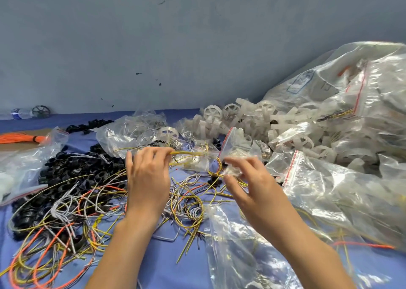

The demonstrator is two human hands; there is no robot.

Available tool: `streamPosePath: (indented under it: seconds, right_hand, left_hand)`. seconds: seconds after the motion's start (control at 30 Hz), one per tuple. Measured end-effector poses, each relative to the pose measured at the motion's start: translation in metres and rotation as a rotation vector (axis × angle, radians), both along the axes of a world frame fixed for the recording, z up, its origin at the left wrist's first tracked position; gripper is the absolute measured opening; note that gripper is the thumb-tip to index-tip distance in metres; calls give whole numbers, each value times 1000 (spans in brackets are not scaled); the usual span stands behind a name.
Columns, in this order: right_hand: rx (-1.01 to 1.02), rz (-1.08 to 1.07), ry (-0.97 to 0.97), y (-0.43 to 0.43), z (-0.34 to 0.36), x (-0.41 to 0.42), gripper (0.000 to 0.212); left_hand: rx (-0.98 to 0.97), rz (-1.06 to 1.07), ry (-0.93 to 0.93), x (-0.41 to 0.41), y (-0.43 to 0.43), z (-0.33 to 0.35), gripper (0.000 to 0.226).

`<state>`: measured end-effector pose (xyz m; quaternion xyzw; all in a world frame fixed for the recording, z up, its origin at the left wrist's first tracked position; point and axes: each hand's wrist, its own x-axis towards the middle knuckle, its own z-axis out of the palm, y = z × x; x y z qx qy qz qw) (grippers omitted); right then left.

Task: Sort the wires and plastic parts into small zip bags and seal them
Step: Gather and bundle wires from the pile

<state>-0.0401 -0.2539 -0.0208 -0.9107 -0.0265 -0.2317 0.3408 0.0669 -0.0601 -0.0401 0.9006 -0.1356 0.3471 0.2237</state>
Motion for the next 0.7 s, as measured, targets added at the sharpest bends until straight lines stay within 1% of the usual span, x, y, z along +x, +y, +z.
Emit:
streamPosePath:
  seconds: [0.07,0.13,0.23,0.3,0.37,0.43,0.47,0.53,0.63,0.7]
  right_hand:
    - [-70,-72,-111,3,7,0,46]
    - [-158,-97,-147,8,14,-2,52]
    - [-284,-64,-101,13,15,-6,45]
    - [-334,-58,-30,14,11,-7,35]
    - [-272,-39,-49,13,6,-9,23]
    - [-82,-11,-129,13,3,-12,13]
    - [26,8,-130,13,2,-13,13]
    - [158,82,-59,14,4,-15,15]
    - [193,233,83,13,5,-16,16]
    - [234,308,163,13,4,-16,11]
  left_hand:
    - [-25,-82,-39,-14,-2,21,19]
    - [-48,-198,1,-30,-3,34,19]
    - [-123,-393,100,-51,-5,39,21]
    - [-156,-441,106,-59,-4,36,22]
    - [-169,-428,120,-63,0,31,28]
    - [-160,-391,175,-65,8,23,38]
    - [-149,-374,198,-66,12,18,38]
    - [-132,-343,211,-68,18,11,31]
    - [-118,-272,149,-70,27,7,29]
    - [-118,-219,107,-72,35,7,33]
